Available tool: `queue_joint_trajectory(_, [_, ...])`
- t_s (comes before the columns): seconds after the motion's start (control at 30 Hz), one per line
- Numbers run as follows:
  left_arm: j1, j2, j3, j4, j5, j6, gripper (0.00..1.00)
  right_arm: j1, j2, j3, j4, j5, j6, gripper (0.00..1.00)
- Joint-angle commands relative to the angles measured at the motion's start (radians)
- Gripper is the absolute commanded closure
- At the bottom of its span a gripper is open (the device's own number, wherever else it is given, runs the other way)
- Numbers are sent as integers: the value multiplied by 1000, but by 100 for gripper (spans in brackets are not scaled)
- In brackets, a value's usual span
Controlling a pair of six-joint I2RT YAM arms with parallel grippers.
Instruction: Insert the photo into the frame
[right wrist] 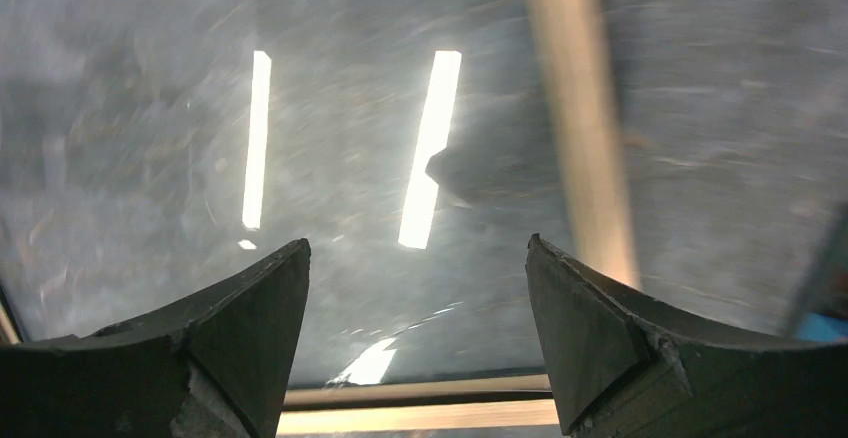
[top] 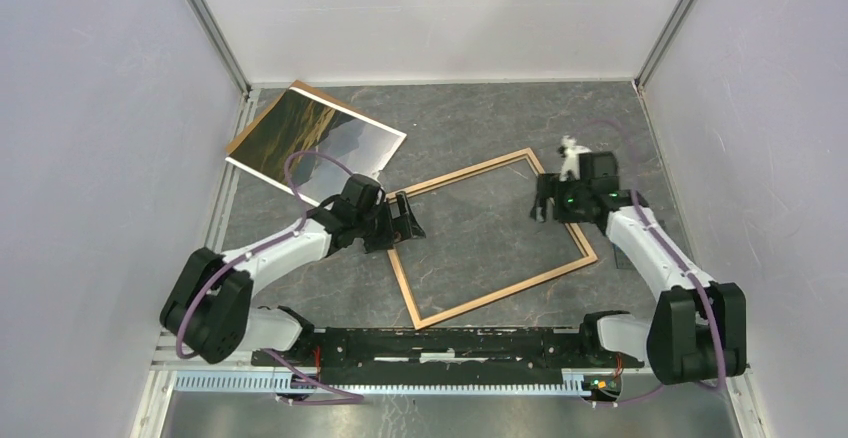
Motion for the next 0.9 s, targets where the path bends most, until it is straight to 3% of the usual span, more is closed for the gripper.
queue_joint_trajectory(0.0, [0, -133, 17, -109, -51, 32, 0, 265, -17, 5, -30, 137, 34, 15])
queue_joint_trajectory(0.13, [44, -216, 54, -247, -108, 58, 0, 510, -11, -11, 35, 226, 224, 16])
queue_joint_trajectory(0.4, [377, -252, -72, -210, 208, 2, 0, 1055, 244, 205, 9, 519, 469, 19])
queue_joint_trajectory(0.57, [415, -272, -106, -205, 203, -21, 0, 1239, 416, 357, -46, 613, 507, 20])
queue_joint_trajectory(0.87, [419, -302, -175, -135, 227, -96, 2, 1387, 551, 433, -2, 586, 530, 27])
